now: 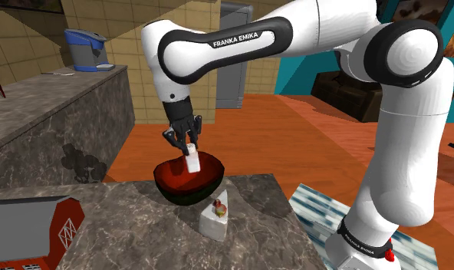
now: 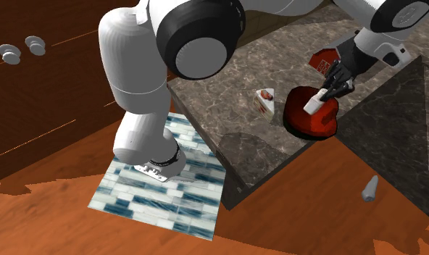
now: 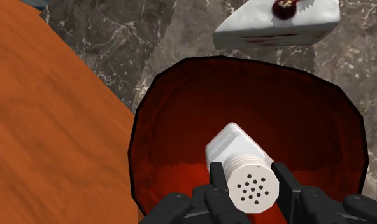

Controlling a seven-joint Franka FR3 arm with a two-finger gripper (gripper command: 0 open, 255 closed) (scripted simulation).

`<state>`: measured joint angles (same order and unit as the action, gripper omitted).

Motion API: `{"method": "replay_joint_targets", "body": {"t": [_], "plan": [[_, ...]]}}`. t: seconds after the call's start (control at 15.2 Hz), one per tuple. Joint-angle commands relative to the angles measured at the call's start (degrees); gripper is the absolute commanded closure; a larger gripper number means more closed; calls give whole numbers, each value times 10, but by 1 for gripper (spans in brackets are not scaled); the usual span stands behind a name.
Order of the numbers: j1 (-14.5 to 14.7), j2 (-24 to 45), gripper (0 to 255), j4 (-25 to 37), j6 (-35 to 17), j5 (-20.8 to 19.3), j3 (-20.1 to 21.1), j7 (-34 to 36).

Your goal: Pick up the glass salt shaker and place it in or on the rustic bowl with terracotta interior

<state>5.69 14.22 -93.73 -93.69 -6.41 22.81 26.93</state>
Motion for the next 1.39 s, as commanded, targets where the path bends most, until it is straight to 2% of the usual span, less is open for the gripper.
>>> {"method": "replay_joint_targets", "body": {"t": [0.0, 0.13, 0.2, 0.53, 0.79, 1.32], "plan": [[0, 0, 255, -1, -1, 0, 0, 0], [0, 0, 255, -1, -1, 0, 0, 0], [0, 0, 0, -1, -1, 0, 0, 0], [0, 0, 0, -1, -1, 0, 0, 0], [10, 22, 0, 100, 79, -6, 2, 3], [10, 22, 0, 100, 79, -6, 2, 3]]}}
